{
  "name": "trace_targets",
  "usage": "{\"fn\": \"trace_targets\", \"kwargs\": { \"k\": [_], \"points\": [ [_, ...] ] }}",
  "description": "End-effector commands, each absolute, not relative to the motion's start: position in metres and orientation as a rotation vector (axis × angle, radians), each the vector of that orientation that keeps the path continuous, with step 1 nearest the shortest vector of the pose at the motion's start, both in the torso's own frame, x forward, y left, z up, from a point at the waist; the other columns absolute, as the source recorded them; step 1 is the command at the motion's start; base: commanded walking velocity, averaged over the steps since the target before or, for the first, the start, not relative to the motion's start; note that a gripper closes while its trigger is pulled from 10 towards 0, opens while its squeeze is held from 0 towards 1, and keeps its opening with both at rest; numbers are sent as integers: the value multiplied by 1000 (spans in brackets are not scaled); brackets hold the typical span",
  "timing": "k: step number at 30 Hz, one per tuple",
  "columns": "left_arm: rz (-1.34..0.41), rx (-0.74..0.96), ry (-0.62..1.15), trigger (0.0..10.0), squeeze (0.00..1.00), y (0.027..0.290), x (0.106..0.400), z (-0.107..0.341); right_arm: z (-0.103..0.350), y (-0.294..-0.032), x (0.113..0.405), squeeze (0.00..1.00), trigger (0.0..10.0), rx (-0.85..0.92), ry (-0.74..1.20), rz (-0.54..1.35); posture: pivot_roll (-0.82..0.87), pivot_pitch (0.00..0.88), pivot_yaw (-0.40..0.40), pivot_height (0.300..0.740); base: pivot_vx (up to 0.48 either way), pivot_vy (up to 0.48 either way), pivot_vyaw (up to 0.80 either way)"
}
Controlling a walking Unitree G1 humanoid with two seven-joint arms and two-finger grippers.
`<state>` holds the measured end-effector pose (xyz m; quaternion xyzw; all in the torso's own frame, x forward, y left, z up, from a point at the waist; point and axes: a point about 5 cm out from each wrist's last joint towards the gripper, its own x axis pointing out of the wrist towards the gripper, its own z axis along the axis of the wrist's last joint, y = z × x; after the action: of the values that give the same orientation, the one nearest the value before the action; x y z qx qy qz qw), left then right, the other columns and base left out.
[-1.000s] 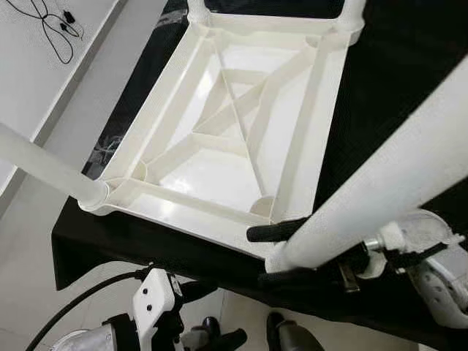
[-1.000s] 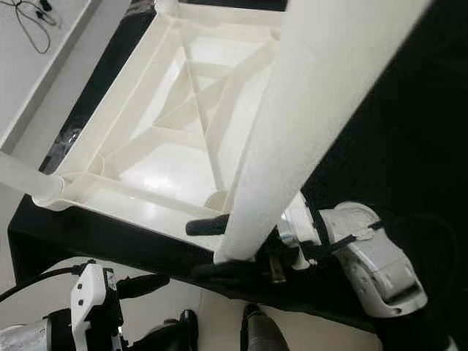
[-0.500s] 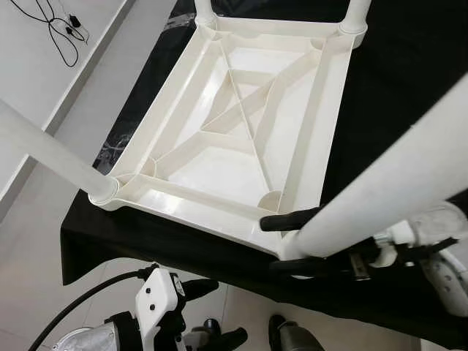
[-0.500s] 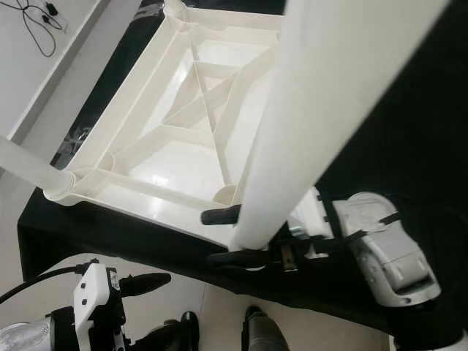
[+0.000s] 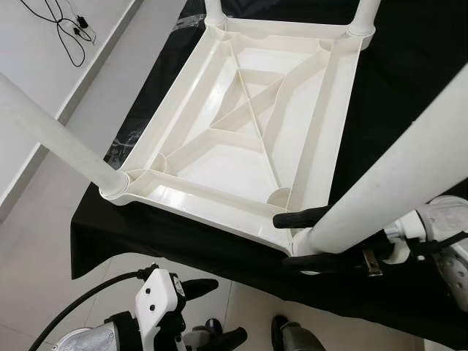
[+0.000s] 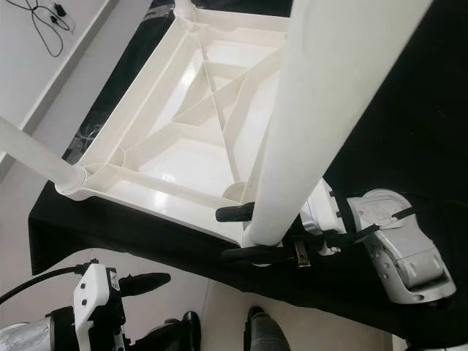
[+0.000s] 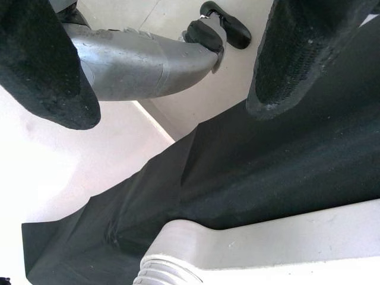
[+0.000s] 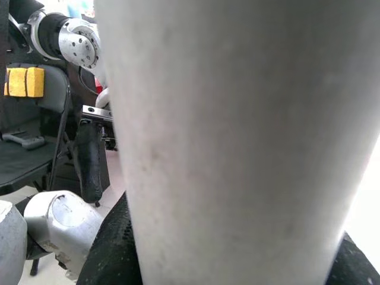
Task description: Building children table
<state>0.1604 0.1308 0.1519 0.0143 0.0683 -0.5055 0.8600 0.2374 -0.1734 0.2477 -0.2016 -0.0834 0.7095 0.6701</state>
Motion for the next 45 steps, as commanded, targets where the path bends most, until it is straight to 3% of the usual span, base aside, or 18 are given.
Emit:
{"fn": "trace_targets", "kwargs": {
  "k": [1,17,25,34,39,42,44,45],
  "points": [
    [-1064,17,182,10000,0,132,158,145,215,-164,233,0,10000,-407,-13,1689,15,365,121,740,0,0,0],
    [-1062,10,175,10000,0,131,158,146,225,-156,244,0,10000,-610,53,1802,13,375,115,740,0,0,0],
    [-1062,7,174,10000,0,130,158,146,233,-152,256,0,10000,-582,29,1762,10,379,106,740,0,0,0],
    [-1060,2,170,10000,0,129,158,146,235,-153,280,0,10000,-459,-32,1371,-7,385,100,740,0,0,0],
    [-1064,0,170,10000,0,128,158,145,215,-160,272,0,10000,-408,33,1096,-28,388,90,740,0,0,0],
    [-1064,0,170,10000,0,128,158,145,215,-160,272,0,10000,-408,33,1096,-28,388,90,740,0,0,0],
    [-1065,-1,170,10000,0,128,159,145,203,-164,265,0,10000,-367,85,897,-44,389,94,740,0,0,0],
    [-1065,-1,170,10000,0,128,159,145,203,-164,265,0,10000,-367,85,897,-44,389,94,740,0,0,0]
  ]
}}
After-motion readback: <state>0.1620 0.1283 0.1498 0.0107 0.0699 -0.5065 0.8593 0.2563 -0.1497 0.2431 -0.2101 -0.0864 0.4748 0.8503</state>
